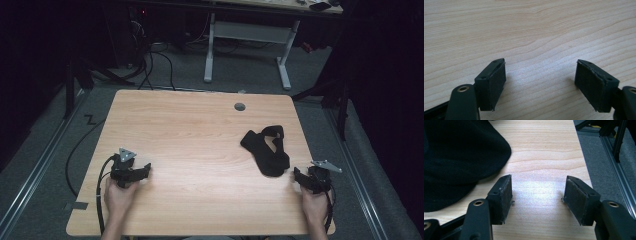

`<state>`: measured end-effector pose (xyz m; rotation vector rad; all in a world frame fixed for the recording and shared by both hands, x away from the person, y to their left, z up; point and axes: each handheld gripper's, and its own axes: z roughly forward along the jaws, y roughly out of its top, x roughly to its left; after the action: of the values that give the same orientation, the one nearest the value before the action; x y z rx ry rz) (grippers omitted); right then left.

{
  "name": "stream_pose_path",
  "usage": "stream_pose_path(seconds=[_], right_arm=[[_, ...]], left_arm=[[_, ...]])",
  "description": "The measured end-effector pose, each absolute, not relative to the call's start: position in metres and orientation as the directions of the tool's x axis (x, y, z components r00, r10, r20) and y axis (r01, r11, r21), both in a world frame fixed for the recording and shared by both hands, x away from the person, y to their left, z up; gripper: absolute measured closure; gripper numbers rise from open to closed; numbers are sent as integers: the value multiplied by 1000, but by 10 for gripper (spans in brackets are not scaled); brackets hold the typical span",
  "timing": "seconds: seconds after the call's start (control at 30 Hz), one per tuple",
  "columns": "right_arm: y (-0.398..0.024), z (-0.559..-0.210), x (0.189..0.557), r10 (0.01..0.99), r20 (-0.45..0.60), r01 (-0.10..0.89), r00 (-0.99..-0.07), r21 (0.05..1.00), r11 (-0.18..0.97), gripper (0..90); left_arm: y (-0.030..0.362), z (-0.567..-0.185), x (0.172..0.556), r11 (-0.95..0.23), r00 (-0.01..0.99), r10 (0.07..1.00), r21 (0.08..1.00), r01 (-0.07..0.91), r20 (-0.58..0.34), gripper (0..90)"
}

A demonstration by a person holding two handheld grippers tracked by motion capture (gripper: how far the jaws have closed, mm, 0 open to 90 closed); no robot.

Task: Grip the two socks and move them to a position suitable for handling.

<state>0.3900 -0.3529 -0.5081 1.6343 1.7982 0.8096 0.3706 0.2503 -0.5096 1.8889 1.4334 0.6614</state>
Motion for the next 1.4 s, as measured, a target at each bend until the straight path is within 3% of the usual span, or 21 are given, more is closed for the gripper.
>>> stream_pose_path(seconds=[0.53,0.77,1.4], right_arm=[[-352,-508,390,995,-2,652,-98,755,66,368],[-350,-508,389,992,-9,644,-126,760,88,443],[-348,-507,393,988,-12,642,-151,759,107,453]], left_arm=[[250,-510,371,-177,269,963,760,625,3,260],[250,-510,371,-176,267,964,760,626,3,260],[248,-510,372,-177,261,965,759,626,10,260]])
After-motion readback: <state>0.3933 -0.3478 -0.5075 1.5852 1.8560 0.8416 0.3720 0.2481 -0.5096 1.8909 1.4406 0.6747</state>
